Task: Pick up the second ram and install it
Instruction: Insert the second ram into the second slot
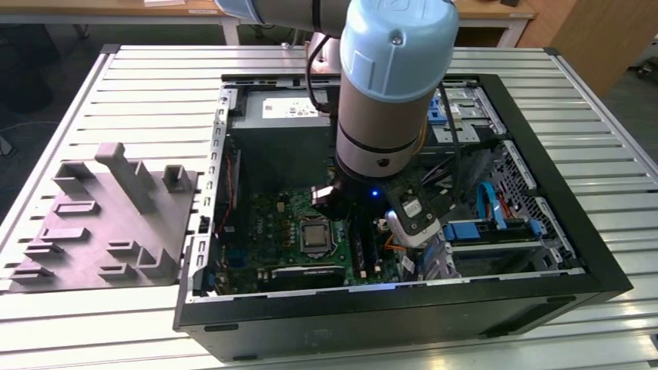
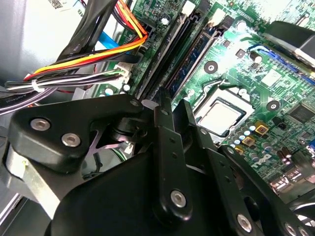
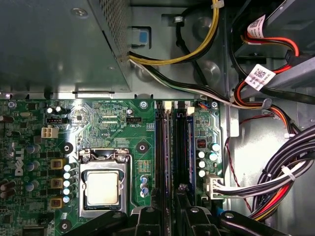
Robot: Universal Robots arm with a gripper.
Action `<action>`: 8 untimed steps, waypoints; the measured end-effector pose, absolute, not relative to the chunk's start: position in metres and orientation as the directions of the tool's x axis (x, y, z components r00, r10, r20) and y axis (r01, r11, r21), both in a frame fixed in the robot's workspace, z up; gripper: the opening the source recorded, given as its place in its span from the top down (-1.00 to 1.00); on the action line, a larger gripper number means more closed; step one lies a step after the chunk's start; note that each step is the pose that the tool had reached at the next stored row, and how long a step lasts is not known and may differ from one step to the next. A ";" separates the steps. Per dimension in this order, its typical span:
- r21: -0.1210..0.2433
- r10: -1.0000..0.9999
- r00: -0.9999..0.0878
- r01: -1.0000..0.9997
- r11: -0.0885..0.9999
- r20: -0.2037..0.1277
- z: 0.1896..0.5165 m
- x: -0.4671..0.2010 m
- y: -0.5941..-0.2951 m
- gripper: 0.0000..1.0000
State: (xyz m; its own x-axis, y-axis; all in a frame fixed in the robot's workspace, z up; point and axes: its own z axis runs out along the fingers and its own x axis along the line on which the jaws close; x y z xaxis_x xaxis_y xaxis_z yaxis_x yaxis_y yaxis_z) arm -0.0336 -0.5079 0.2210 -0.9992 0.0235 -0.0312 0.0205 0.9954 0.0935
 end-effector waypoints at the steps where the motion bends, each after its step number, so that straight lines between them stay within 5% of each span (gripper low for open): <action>1: 0.094 0.023 -0.999 0.020 0.995 -0.031 0.221 -0.034 -0.508 0.48; 3: 0.094 0.023 -0.999 0.020 0.995 -0.031 0.221 -0.034 -0.508 0.51; 5: 0.093 0.023 -0.999 0.020 0.995 -0.031 0.221 -0.034 -0.508 0.76; 8: 0.094 0.023 -0.999 0.020 0.995 -0.031 0.221 -0.034 -0.508 0.77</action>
